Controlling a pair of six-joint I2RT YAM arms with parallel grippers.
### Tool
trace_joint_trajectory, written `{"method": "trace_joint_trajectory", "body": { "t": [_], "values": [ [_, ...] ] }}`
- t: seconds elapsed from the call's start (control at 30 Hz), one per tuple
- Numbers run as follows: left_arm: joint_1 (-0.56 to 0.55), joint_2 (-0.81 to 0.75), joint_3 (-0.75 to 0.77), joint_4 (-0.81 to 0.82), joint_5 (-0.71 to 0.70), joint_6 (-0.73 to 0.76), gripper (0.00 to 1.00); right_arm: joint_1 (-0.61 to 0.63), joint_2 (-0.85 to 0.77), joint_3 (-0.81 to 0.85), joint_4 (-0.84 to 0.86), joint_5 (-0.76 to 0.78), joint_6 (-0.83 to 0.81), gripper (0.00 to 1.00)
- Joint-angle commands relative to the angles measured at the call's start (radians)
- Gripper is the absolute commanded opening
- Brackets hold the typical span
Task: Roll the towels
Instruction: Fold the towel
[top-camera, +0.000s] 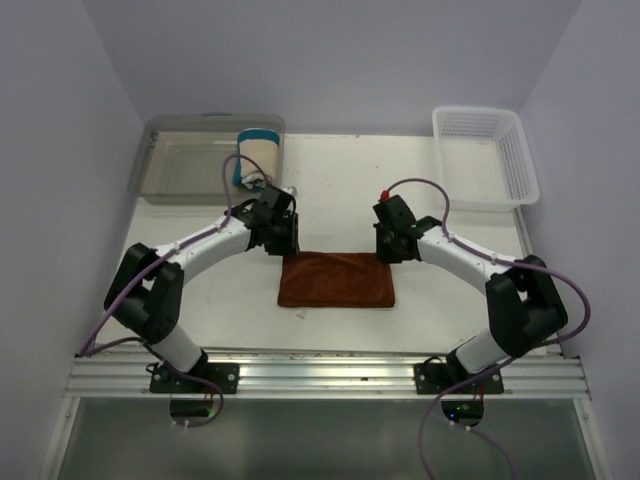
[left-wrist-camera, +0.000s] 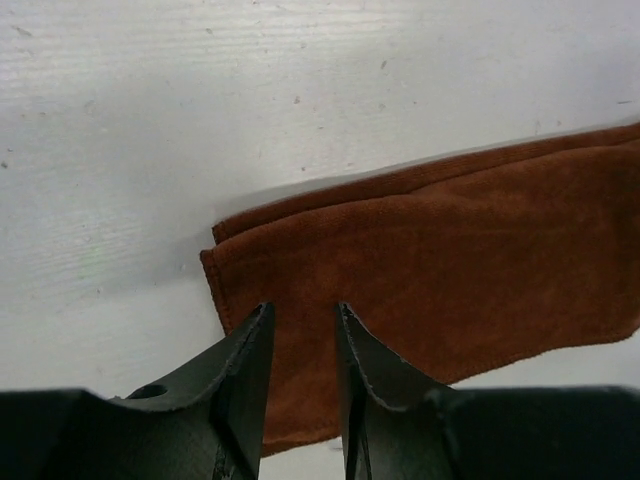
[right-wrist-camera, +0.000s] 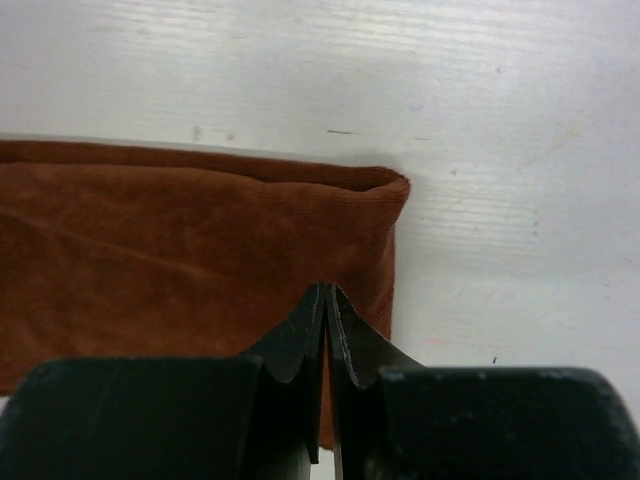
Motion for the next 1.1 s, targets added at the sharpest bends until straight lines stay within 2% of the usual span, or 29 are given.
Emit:
{"method": "trace_joint_trajectory", "body": {
  "t": [0.0, 0.1, 0.17, 0.37, 0.43, 0.6, 0.67, 0.77, 0.83, 0.9, 1.07],
  "values": [
    [0.003, 0.081, -0.016, 0.066, -0.005, -0.018, 0.34, -0.02, 0.077, 0.027, -0.02, 0.116, 0.015, 0.08],
    [0.003, 0.157, 0.001, 0.071, -0.025, -0.007, 0.32, -0.04, 0.131, 0.034, -0.022, 0.121, 0.008, 0.09],
    [0.001, 0.199, 0.004, 0.077, 0.01, 0.005, 0.3, -0.04, 0.163, 0.032, -0.005, 0.101, 0.002, 0.07],
    [0.0, 0.28, 0.067, 0.02, -0.049, 0.033, 0.31, -0.037, 0.133, -0.07, 0.058, 0.053, 0.015, 0.06],
    [0.001, 0.32, 0.124, 0.009, -0.107, 0.042, 0.31, -0.026, 0.104, -0.141, 0.072, 0.023, 0.021, 0.06],
    [0.006, 0.475, 0.312, -0.046, -0.16, 0.051, 0.3, 0.112, -0.074, -0.247, 0.035, -0.023, 0.181, 0.05],
    [0.006, 0.509, 0.371, -0.059, -0.155, 0.054, 0.31, 0.188, -0.131, -0.276, 0.053, -0.032, 0.312, 0.07],
    [0.004, 0.606, 0.567, -0.113, -0.123, 0.071, 0.31, 0.372, -0.15, -0.319, 0.07, 0.001, 0.466, 0.07],
    [0.003, 0.63, 0.664, -0.196, -0.126, 0.086, 0.3, 0.411, -0.137, -0.324, 0.058, 0.026, 0.499, 0.07],
    [-0.008, 0.567, 0.693, -0.245, -0.209, 0.108, 0.32, 0.434, -0.165, -0.324, 0.018, 0.081, 0.509, 0.07],
    [-0.01, 0.336, 0.565, -0.184, -0.264, 0.119, 0.36, 0.433, -0.266, -0.275, -0.066, 0.223, 0.439, 0.12]
  ]
}}
